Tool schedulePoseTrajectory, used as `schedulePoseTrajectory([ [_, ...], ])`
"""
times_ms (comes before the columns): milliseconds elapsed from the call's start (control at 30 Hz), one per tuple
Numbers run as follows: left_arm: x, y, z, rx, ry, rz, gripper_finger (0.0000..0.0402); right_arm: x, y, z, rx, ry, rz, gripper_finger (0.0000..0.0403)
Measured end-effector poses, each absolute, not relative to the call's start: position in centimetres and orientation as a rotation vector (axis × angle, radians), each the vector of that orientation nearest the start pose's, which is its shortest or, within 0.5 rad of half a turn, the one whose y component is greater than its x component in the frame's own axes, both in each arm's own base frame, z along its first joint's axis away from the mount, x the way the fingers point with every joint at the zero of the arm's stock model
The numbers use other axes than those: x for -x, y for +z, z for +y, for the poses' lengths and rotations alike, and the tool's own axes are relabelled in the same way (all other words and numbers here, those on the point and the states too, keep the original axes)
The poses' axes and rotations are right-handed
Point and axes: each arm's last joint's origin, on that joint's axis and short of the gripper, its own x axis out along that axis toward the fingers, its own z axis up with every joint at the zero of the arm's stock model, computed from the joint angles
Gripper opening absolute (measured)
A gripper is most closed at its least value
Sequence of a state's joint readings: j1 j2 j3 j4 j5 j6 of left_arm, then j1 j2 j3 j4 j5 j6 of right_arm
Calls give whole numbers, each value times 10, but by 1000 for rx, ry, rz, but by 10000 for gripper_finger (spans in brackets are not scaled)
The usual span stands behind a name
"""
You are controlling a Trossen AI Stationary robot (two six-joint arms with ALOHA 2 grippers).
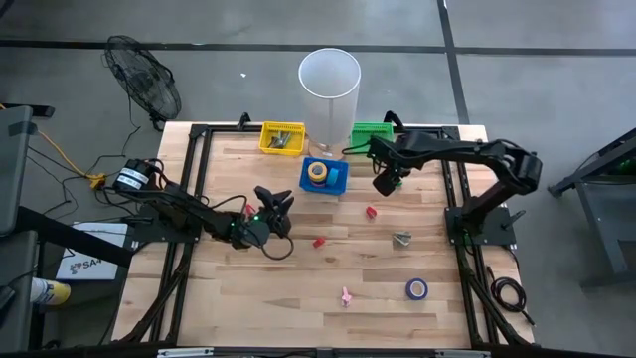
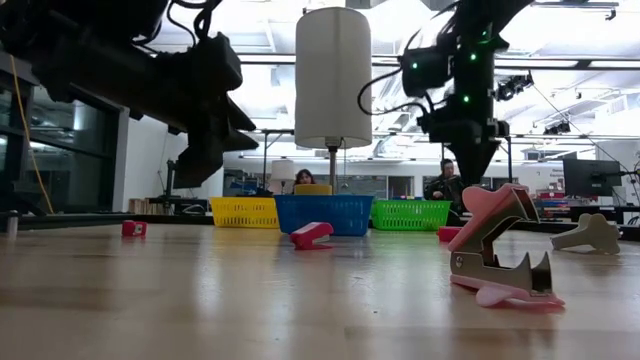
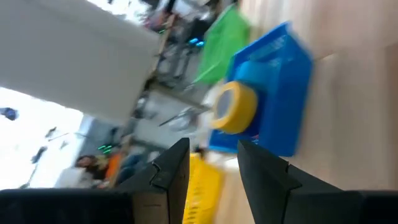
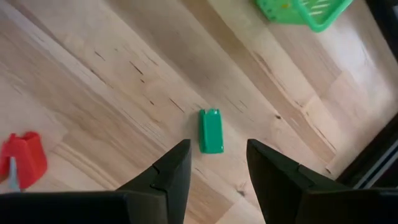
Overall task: Pick and place Stapler, Stapler remover, tape
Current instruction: Put the green stapler into the green basket
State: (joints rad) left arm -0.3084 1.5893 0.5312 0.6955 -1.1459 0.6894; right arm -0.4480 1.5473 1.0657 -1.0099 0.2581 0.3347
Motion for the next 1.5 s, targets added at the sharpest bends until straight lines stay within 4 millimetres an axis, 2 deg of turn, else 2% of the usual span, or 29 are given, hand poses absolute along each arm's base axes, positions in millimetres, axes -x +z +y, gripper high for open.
schedulePoseTrajectory([
  [200,-254,171,-57,-713,407,519,131,-237,204,-122,-394,-822,1422,147],
  [367,-231,196,-43,-460,176,534,131,-223,181,-118,-407,-796,1494,147],
  [500,-217,214,-34,-281,-49,480,131,-217,169,-119,-407,-814,1477,147],
  [600,-210,222,-33,-226,-151,449,131,-217,169,-119,-396,-807,1438,147],
  [767,-203,224,-36,-194,-285,463,131,-217,169,-121,-371,-779,1407,147],
  [967,-202,224,-38,-201,-346,448,131,-215,158,-121,-372,-751,1387,147],
  [1167,-192,213,-34,-208,-297,440,131,-204,145,-126,-388,-771,1383,148],
  [1333,-174,217,-31,-192,-271,368,131,-201,138,-128,-431,-716,1348,148],
  [1500,-152,208,-26,-184,-240,314,131,-202,135,-128,-413,-673,1325,147],
])
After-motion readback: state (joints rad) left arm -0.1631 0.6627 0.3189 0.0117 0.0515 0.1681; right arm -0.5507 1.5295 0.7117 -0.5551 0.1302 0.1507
